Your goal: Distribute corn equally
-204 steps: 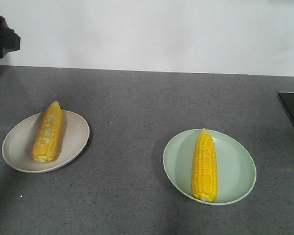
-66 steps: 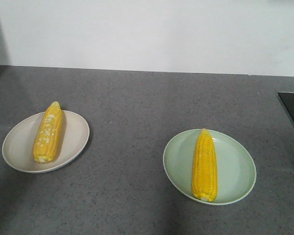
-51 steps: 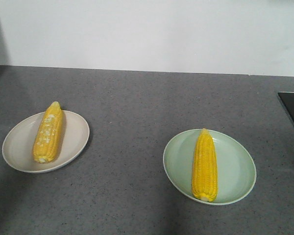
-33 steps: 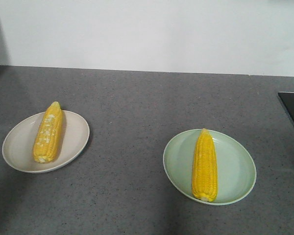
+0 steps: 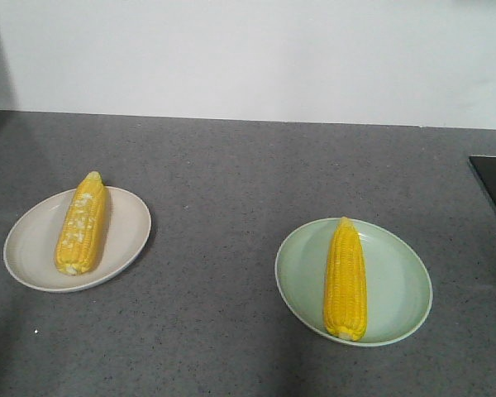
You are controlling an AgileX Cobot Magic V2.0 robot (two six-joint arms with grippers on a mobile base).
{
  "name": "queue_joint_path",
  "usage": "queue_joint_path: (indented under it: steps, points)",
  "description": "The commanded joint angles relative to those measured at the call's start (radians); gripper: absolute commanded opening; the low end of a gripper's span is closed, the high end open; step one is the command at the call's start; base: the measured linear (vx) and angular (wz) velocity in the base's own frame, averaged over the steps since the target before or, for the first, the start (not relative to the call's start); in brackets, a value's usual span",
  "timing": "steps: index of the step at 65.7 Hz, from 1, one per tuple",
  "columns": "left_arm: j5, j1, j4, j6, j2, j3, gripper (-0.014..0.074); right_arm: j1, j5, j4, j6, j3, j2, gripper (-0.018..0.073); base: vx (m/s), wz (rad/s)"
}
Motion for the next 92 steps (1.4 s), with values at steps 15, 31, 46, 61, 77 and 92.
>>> queue_joint_path:
  steps: [15, 31, 46, 61, 77, 92]
  points:
    - [-0.152, 0.046, -0.037, 0.011, -0.104, 0.115, -0.0006, -0.007, -0.070, -0.014, 0.000, -0.025, 0.007, -0.0011, 0.00, 0.00]
    - [-0.206, 0.046, -0.033, 0.010, -0.103, 0.158, -0.0006, -0.007, -0.068, -0.014, 0.000, -0.025, 0.007, -0.0011, 0.00, 0.00]
    - [-0.205, 0.046, -0.034, 0.009, -0.102, 0.158, -0.0006, -0.007, -0.068, -0.014, 0.000, -0.025, 0.007, -0.0011, 0.00, 0.00]
    - [-0.204, 0.046, -0.034, 0.010, -0.102, 0.158, -0.0006, -0.007, -0.068, -0.014, 0.000, -0.025, 0.007, -0.0011, 0.00, 0.00]
    - [-0.204, 0.046, -0.034, 0.010, -0.102, 0.158, -0.0006, -0.007, -0.068, -0.014, 0.000, -0.025, 0.007, -0.0011, 0.00, 0.00]
    - [-0.204, 0.046, -0.034, 0.010, -0.102, 0.158, -0.0006, -0.007, -0.068, -0.014, 0.000, -0.025, 0.007, -0.0011, 0.00, 0.00]
